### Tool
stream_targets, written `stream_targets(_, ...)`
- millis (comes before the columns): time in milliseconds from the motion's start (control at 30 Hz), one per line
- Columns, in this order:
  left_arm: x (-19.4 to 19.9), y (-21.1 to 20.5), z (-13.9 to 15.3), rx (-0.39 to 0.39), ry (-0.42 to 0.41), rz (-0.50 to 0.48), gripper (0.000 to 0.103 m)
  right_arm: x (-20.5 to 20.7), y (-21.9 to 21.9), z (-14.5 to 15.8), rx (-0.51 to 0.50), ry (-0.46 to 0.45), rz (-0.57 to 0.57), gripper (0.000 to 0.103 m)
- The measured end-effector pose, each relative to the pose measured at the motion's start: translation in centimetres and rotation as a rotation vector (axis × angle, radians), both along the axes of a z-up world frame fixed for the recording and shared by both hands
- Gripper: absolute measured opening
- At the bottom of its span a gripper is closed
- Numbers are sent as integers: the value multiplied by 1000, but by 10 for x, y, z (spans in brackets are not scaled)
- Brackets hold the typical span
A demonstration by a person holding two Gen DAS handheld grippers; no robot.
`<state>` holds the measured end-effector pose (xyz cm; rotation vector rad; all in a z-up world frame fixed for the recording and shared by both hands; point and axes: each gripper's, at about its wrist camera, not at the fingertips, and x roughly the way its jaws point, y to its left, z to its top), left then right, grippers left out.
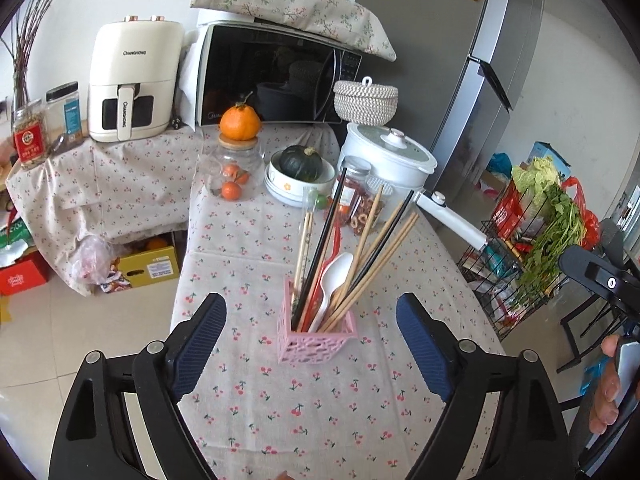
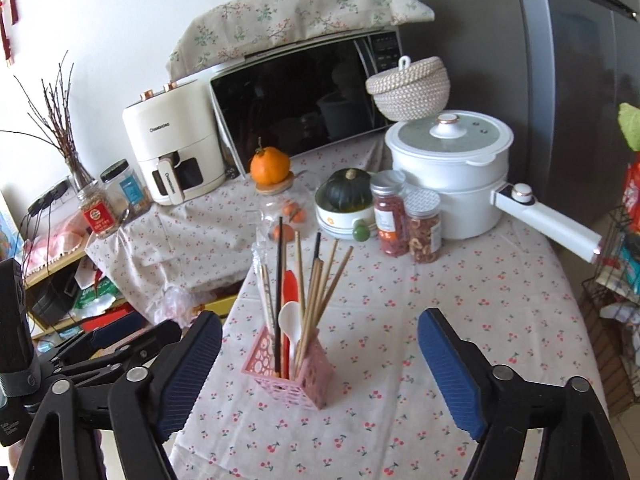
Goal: Organize utensils
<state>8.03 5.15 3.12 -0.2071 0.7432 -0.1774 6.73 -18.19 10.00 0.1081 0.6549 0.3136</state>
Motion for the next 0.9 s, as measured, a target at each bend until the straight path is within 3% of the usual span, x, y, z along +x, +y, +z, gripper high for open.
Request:
stream_targets(100,-18,-10,-3,39,28,4,102,-18,-5,-6,-21,-18,-51,103)
stream_targets(267,-52,-27,-5,126,40,-10,103,-44,-5,-20,-105,-49,-123,103)
stream_targets(567,-85,-23,8,140,-34,52,103,-68,-14,-36,-156,-58,-199,103)
stream_targets(900,-86,-31,13,156,-62,27,103,-65,-13,-42,-168,-38,-201,103)
